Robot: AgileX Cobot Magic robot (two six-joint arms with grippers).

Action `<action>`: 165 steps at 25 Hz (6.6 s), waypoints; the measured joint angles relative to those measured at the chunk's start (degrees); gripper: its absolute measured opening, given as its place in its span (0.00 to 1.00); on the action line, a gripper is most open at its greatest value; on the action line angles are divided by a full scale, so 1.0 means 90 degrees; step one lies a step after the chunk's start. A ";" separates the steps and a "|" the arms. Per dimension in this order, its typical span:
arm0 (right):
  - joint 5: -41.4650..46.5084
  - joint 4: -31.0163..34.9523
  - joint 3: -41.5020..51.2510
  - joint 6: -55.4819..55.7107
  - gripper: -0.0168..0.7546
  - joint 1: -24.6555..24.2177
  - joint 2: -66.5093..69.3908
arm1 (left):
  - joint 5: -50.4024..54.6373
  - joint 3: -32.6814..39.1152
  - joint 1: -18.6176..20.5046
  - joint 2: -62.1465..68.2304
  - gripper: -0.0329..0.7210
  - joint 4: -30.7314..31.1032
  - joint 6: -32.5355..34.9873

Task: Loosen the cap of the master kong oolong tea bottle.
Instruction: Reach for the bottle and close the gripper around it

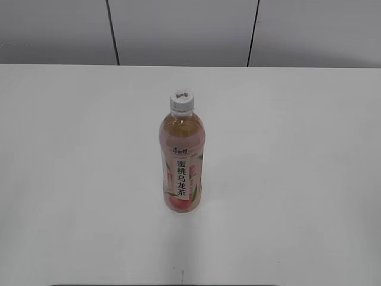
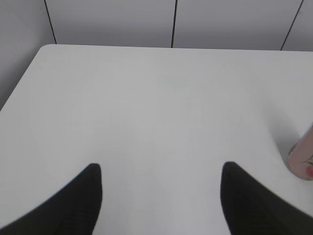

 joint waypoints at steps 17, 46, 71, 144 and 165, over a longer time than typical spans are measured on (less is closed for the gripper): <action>0.0000 0.0000 0.0000 0.0000 0.70 0.0000 0.0000 | 0.0000 0.0000 0.0000 0.0000 0.66 0.0000 0.0000; 0.0000 0.0000 0.0000 0.0000 0.70 0.0000 0.0000 | -0.3626 0.0162 0.0000 0.0838 0.66 -0.0182 0.0000; 0.0000 -0.0006 0.0000 0.0000 0.70 0.0000 0.0000 | -1.2129 0.0964 0.0000 0.9002 0.63 0.0258 -0.0501; 0.0000 -0.0006 0.0000 0.0000 0.70 0.0000 0.0000 | -1.4262 0.0132 -0.2203 1.1625 0.84 0.5144 -0.1722; 0.0000 -0.0006 0.0000 0.0000 0.70 0.0000 0.0000 | -1.4241 -0.0673 -0.2805 1.2629 0.82 0.4898 -0.1914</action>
